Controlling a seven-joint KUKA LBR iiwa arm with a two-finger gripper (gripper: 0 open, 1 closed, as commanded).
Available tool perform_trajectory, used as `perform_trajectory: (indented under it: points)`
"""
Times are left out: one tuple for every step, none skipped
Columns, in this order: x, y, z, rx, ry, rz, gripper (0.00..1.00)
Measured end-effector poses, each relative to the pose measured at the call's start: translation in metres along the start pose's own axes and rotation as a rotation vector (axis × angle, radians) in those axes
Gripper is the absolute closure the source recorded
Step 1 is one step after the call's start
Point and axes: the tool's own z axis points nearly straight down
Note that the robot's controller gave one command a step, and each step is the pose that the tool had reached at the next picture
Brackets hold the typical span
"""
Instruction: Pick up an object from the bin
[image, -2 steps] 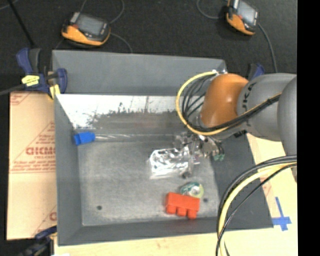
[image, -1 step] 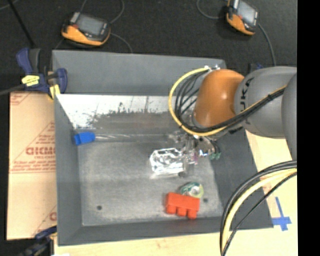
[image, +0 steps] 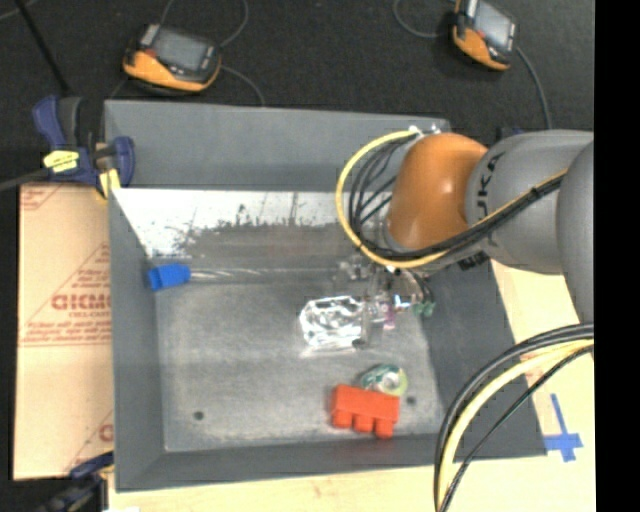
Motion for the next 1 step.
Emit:
perform_trajectory:
  points:
    - [0.0078, 0.0091, 0.0367, -0.001, 0.007, 0.06, 0.0]
